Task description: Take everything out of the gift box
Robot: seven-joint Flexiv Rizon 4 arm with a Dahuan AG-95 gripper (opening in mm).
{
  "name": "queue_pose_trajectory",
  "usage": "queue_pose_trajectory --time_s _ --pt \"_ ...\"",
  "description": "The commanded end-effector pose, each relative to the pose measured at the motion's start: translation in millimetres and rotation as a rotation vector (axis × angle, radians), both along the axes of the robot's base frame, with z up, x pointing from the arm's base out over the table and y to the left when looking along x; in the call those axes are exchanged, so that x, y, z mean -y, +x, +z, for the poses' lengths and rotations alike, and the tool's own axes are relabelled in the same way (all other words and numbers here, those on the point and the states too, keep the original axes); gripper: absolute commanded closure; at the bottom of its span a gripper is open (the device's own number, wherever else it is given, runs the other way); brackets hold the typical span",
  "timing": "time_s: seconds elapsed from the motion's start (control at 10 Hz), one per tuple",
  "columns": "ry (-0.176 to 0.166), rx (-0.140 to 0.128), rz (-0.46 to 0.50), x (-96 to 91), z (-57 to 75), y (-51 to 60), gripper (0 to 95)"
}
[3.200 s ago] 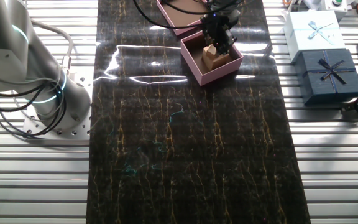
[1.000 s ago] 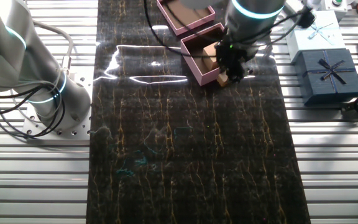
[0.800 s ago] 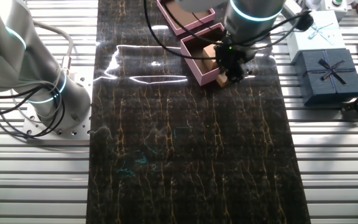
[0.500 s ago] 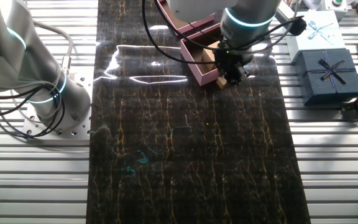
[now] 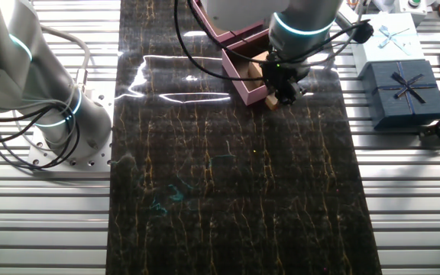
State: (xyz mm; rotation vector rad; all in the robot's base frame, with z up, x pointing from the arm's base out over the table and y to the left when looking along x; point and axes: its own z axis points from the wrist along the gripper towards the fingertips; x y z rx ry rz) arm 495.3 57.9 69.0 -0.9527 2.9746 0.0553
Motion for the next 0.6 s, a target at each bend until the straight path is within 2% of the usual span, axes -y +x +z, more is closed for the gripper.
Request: queue_pose_trajectory --time_s 0.1,0.3,0.4,0.5,0.6 --pt "0.001 -0.001 0.011 -0.1 1.8 -1.2 57.0" --pt "0.001 -0.001 0.022 -0.1 1.8 -1.2 57.0" --pt "0.002 -0.002 0.022 -0.1 1.8 -1.2 38.0" --pt "0.002 -0.004 0.019 0.1 2.3 -1.2 57.0" --pt "0.005 -0.013 0.005 1.4 9.1 -1.6 57.0"
